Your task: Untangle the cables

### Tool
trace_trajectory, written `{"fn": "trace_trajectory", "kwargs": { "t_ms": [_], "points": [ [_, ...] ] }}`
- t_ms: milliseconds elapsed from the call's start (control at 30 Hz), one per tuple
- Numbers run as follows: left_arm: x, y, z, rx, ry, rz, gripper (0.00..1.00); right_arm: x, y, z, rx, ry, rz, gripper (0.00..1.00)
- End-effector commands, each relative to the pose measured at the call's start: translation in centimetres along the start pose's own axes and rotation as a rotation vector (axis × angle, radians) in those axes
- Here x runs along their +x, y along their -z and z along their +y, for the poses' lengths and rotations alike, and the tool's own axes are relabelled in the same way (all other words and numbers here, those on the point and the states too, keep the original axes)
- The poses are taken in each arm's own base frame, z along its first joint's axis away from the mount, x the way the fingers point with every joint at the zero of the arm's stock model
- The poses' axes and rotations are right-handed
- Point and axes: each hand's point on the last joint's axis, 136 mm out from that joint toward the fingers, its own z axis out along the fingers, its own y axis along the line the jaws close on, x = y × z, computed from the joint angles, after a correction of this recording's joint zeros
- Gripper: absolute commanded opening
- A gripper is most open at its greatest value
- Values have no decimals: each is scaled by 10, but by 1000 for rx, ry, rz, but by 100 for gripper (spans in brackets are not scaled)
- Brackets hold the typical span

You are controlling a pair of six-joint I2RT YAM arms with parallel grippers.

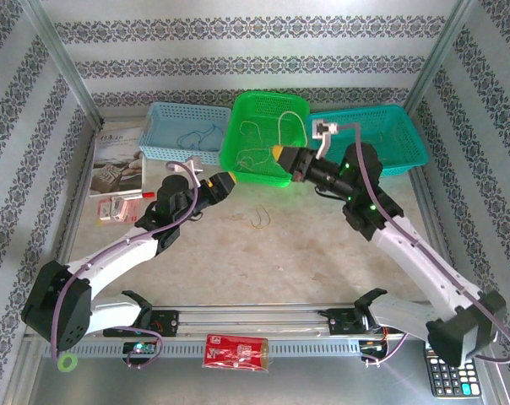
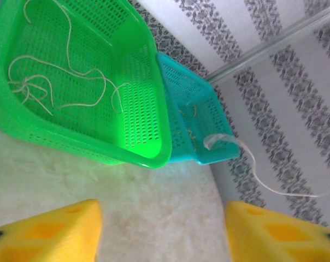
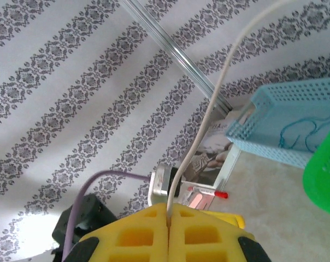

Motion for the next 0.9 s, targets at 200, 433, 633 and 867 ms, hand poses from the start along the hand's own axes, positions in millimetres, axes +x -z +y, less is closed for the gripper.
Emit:
{"fn": "trace_trajectory", "kwargs": {
  "t_ms": [200,433,633,867],
  "points": [
    [-17,19,-15,46,-28,-53,100,-54,-37,-22,64,102,-20,0],
    [-19,32,-11,21,-38,-58,100,-78,-68,-62,134,107,-34,0],
    [-22,42,-10,5,-54,-70,100,-83,-100,-103,173,77,-15,0],
    [-23,47,-10,-4,-67,-68,100,-65,-128,-156,239,36,44,0]
  ]
}}
